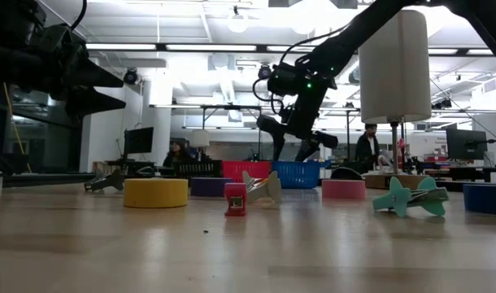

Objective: Pick and place Stapler, Stapler remover, tape
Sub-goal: Put the right blue tape into the black bin

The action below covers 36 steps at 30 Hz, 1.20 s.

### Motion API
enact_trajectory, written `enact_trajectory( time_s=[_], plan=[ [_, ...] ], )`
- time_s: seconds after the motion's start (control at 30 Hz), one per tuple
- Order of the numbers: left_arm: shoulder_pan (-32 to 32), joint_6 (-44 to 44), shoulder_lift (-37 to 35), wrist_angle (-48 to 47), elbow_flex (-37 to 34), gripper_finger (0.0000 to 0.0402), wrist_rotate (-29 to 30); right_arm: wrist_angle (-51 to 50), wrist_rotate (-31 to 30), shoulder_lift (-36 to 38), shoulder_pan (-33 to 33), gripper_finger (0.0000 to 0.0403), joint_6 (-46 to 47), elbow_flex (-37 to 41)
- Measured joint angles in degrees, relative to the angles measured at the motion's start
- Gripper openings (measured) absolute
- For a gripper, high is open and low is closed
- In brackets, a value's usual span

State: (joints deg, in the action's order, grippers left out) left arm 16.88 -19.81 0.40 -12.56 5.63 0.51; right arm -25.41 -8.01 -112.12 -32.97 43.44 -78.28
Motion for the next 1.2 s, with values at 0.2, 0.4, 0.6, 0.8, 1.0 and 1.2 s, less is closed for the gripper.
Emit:
enact_trajectory(
  time_s=[0.2,0.4,0.6,0.8,1.0,1.2],
  plan=[
    [0.0,0.0,0.0,0.0,0.0,0.0292,0.0,0.0,2.5,2.8,0.7,0.0239,-3.3,0.0],
    [0.0,0.0,0.0,0.0,0.0,0.0292,0.0,-2.5,5.3,6.9,2.6,0.0239,-7.9,0.0],
    [0.0,0.0,0.0,0.0,0.0,0.0292,0.0,-4.6,8.0,10.4,5.7,0.0239,-12.6,0.0],
    [0.0,0.0,0.0,0.0,0.0,0.0292,0.0,-6.9,8.6,13.0,9.8,0.0239,-16.0,0.0],
    [0.0,0.0,0.0,0.0,0.0,0.0292,0.0,-9.6,13.0,14.6,15.3,0.0239,-22.6,0.0],
    [0.0,0.0,0.0,0.0,0.0,0.0292,0.0,-14.5,13.8,16.4,20.6,0.0239,-24.6,0.4]
  ],
)
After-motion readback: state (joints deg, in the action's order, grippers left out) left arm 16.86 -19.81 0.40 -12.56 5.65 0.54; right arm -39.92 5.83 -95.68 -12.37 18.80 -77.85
